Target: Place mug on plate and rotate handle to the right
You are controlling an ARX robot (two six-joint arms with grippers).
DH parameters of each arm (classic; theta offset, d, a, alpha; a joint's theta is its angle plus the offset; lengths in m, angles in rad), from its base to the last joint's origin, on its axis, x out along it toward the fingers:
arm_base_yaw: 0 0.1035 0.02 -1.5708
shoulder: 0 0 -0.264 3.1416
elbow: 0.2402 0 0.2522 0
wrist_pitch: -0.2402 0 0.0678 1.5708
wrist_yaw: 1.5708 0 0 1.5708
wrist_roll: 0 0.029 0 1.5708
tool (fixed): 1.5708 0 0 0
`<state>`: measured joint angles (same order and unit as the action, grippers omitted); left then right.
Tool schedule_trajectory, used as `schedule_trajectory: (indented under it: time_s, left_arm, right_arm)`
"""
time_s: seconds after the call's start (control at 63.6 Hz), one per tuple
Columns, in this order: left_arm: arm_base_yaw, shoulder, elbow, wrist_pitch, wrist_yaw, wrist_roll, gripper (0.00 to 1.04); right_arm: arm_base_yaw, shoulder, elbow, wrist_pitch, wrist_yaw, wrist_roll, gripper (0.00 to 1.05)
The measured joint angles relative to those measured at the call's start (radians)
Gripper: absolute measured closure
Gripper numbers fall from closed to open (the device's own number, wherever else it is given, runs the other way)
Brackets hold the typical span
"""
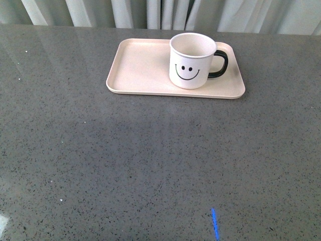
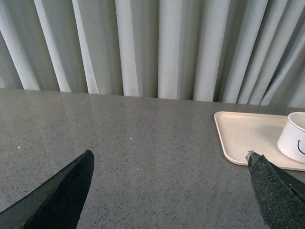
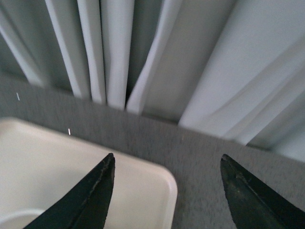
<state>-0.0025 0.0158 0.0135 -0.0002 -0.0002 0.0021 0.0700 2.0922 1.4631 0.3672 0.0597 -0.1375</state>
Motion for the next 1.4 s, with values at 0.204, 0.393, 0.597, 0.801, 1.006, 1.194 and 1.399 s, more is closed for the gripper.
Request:
schedule_trajectory:
  time_s: [0.204,0.393,0.597,0.801,1.006,1.194,1.399]
  left_arm:
    - [0.000,0.000,0.000,0.000,0.000,0.000,0.09]
    - [0.000,0.000,0.000,0.000,0.000,0.000,0.09]
    - [0.000,0.000,0.000,0.000,0.000,0.000,0.09]
    - [0.000,0.000,0.000,0.000,0.000,0.000,0.09]
    - [0.000,0.000,0.000,0.000,0.000,0.000,0.09]
    - [0.000,0.000,0.000,0.000,0.000,0.000,0.09]
    - [0.000,0.000,0.000,0.000,0.000,0.000,0.09]
  right_arm:
    - [-0.020,-0.279,-0.527,0.574,-0.004,0.111,0.78]
    - [-0.034,-0.428,-0.848,0.665,-0.034,0.127,1.03]
    - [-0.071,-0.624,-1.076,0.707,-0.059,0.127,1.03]
    - [-0.071,-0.749,-1.221,0.737,-0.061,0.127,1.03]
    - [-0.071,-0.878,-1.332,0.697,-0.060,0.127,1.03]
    - [-0.071,-1.033,-1.388,0.598,-0.060,0.127,1.03]
    - [-0.071,-1.197,-1.427,0.474,-0.060,0.127,1.03]
